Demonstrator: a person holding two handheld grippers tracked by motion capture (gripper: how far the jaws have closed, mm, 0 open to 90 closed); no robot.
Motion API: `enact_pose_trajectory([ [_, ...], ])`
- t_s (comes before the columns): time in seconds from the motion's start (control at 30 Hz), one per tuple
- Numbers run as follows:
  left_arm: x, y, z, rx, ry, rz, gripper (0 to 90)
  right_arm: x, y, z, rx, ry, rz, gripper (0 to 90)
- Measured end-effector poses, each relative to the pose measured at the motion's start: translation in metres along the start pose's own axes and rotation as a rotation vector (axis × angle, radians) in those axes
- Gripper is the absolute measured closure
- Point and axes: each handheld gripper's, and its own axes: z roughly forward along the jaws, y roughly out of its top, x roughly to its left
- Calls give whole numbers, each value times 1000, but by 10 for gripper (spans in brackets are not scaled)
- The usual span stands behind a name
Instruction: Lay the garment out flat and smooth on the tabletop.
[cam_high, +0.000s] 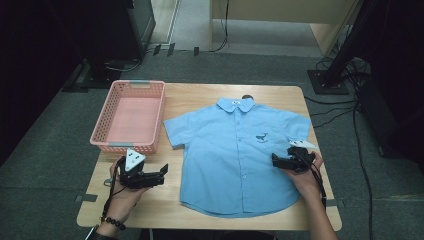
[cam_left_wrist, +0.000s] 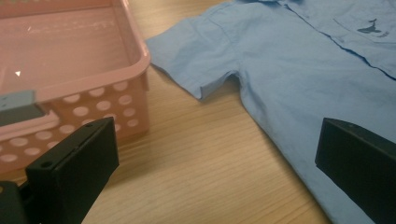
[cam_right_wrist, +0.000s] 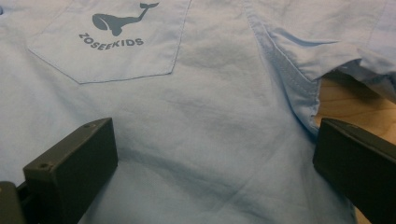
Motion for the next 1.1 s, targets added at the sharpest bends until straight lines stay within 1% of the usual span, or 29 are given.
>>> enact_pose_trajectory([
  [0.07,4,-3,-3,-1,6,-10,0,0,0,0,0,0,0,0],
  [0.17,10,-8,-6,-1,24,-14,0,0,0,0,0,0,0,0],
  [0.23,15,-12,-9,-1,27,-25,0,0,0,0,0,0,0,0],
  [0.33,22,-19,-13,3,46,-35,0,0,0,0,0,0,0,0],
  [0.4,25,-22,-14,2,52,-39,0,0,0,0,0,0,0,0],
  [0.53,37,-32,-18,6,84,-52,0,0,0,0,0,0,0,0],
  [0.67,51,-40,-22,8,117,-81,0,0,0,0,0,-1,1,0],
  [0.77,62,-46,-24,16,146,-85,0,0,0,0,0,-4,3,0],
  [0.83,68,-50,-24,20,151,-99,0,0,0,0,0,-4,3,0],
  [0.9,73,-53,-24,28,162,-101,0,0,0,0,0,-4,3,0],
  [0.97,77,-57,-23,36,176,-93,0,1,0,0,0,-5,4,0],
  [1.1,83,-60,-22,49,179,-96,0,1,-1,-1,0,-8,7,0],
])
